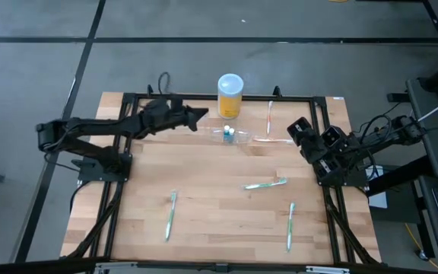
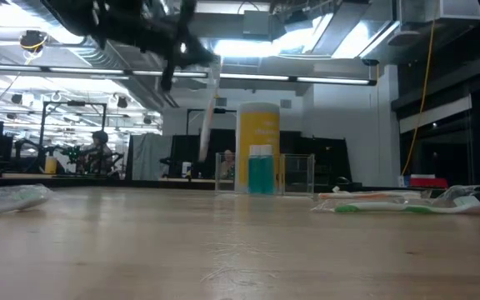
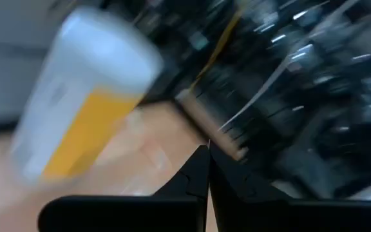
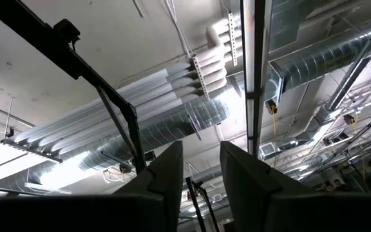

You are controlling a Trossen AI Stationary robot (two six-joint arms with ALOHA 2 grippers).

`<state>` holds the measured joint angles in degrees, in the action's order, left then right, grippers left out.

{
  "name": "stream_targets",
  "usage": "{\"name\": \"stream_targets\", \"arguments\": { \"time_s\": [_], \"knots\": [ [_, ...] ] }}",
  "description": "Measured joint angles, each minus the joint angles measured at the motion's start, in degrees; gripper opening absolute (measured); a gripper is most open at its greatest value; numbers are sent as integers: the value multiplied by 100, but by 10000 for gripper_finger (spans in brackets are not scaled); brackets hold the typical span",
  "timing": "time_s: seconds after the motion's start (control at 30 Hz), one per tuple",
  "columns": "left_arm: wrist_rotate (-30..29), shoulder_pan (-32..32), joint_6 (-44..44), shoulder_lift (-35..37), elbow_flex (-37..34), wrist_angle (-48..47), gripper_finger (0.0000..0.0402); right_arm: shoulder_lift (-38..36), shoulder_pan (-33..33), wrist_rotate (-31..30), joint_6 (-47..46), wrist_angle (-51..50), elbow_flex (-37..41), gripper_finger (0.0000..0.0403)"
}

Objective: Pick & Place toothbrushing station
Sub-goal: Put the bottom left orange toothbrush into the transparent organizer

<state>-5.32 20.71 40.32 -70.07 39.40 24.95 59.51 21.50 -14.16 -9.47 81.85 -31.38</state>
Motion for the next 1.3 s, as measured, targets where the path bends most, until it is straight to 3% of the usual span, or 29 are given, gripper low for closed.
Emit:
{"name": "stream_targets", "arguments": {
  "time_s": [0.2, 0.4, 0.6, 0.8, 1.2, 1.3],
  "knots": [
    [73, -74, -770, 206, 0, 1306, 2, 0, 0, 0, 100, 2, 0, 105],
    [-344, -20, -848, 55, 0, 1657, 2, 0, 0, 0, 120, 14, 0, 105],
    [-793, -21, -654, -282, -3, 1867, 2, 0, 0, -21, 188, 13, 0, 105],
    [-917, 23, -336, -734, -3, 2649, 2, 2, 0, -43, 248, 10, 0, 105],
    [-777, 44, 334, -1409, 32, 3923, 2, 2, 0, -148, 272, 4, 0, 105],
    [-473, 42, 344, -1561, 287, 3954, 2, 2, 0, -149, 290, 4, 0, 105]
  ]
}}
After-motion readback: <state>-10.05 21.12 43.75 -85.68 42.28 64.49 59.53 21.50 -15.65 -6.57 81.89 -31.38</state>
